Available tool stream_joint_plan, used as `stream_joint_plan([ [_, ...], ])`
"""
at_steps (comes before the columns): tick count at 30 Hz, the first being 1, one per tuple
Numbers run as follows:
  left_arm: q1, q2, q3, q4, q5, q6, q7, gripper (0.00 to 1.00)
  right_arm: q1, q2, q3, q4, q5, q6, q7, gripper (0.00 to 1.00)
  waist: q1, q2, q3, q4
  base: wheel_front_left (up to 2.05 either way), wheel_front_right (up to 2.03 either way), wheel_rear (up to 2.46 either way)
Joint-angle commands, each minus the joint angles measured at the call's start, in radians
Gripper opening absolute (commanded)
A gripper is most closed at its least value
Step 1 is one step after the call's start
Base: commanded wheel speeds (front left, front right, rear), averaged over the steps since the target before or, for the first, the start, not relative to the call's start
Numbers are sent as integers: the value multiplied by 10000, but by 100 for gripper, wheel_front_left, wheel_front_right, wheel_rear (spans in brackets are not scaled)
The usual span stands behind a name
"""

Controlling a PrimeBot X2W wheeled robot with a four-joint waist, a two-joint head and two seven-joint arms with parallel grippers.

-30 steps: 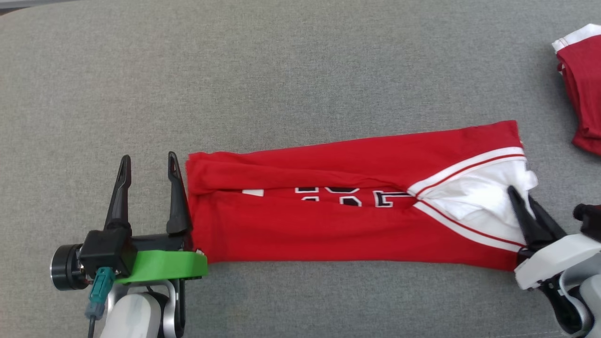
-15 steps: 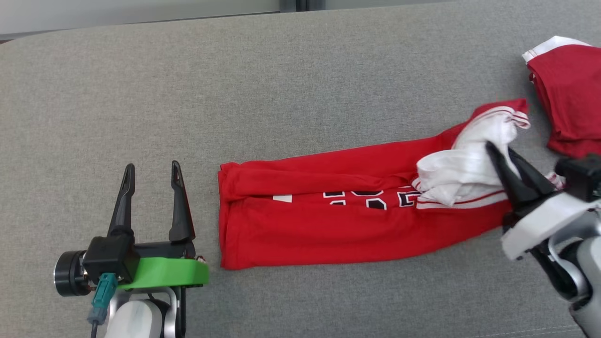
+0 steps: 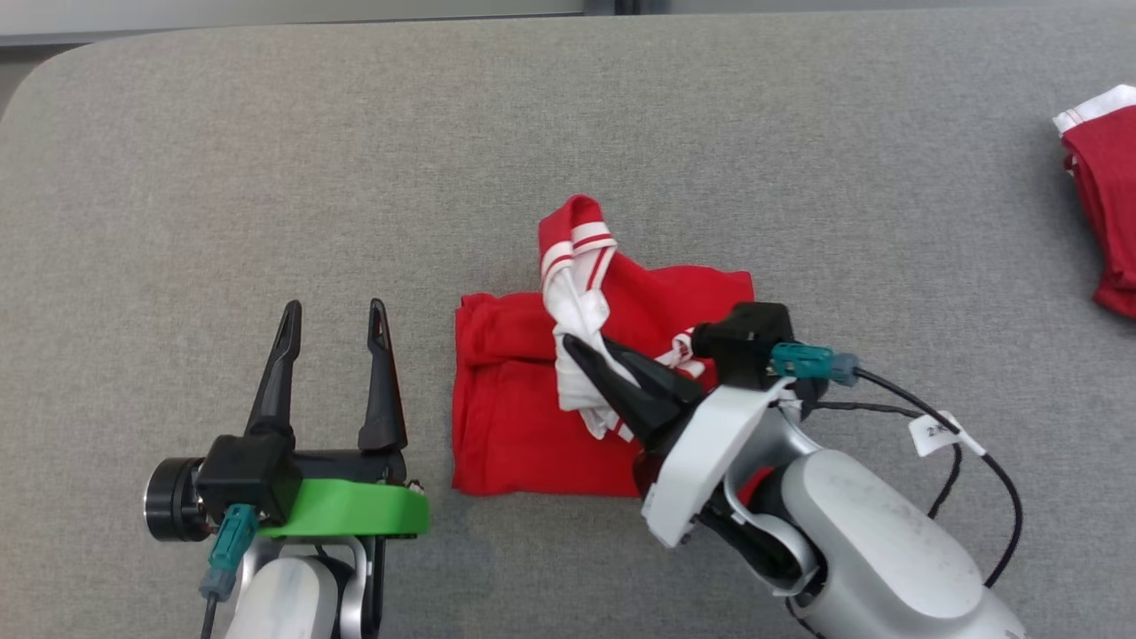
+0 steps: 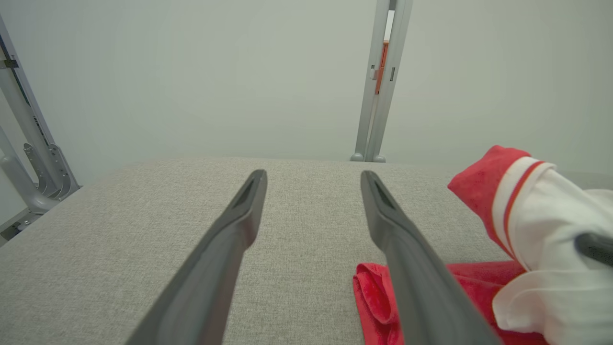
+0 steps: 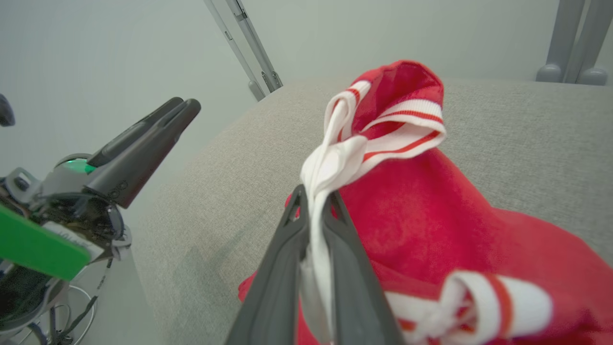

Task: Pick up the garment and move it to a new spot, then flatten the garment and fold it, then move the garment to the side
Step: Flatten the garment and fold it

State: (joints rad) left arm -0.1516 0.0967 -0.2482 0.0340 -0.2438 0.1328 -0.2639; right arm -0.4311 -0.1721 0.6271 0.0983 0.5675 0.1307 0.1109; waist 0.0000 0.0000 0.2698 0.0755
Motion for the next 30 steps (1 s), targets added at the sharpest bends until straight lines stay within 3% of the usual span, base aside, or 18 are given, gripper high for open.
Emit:
stream_joint_plan([
  [1,-174,-42,-7,35,73,-39,-2,100,-211,193,181,376,164,1,-147,0,0,0,154,220,0,0,0],
  [4,-276,-96,-29,106,101,-99,-2,100,-509,521,574,1188,329,1,-457,3,0,0,281,351,0,0,0],
  [5,-301,-116,-27,130,109,-111,-2,100,-632,589,653,1444,354,1,-677,62,0,0,325,382,0,0,0],
  [6,-329,-128,-21,145,112,-129,-2,100,-701,649,667,1616,423,1,-893,85,0,0,358,398,0,0,0],
  [7,-357,-140,-6,153,141,-143,-2,100,-797,691,727,1821,395,1,-1140,100,0,0,398,410,0,0,0],
  [12,-400,-192,98,142,230,-139,-2,100,-1223,661,919,1904,473,1,-2719,100,0,0,509,343,0,0,0],
  [17,-359,-231,220,150,313,-137,-2,100,-1444,102,568,1354,307,1,-3610,100,0,0,474,120,0,0,0],
  [24,-185,-162,428,118,428,-148,-2,100,-271,-1008,-1992,200,-756,1,-3758,100,0,0,352,-261,0,0,0],
  [30,-17,-34,599,140,487,-100,-2,100,1508,-1414,-4253,-629,-1434,1,-3765,100,0,0,195,-618,0,0,0],
])
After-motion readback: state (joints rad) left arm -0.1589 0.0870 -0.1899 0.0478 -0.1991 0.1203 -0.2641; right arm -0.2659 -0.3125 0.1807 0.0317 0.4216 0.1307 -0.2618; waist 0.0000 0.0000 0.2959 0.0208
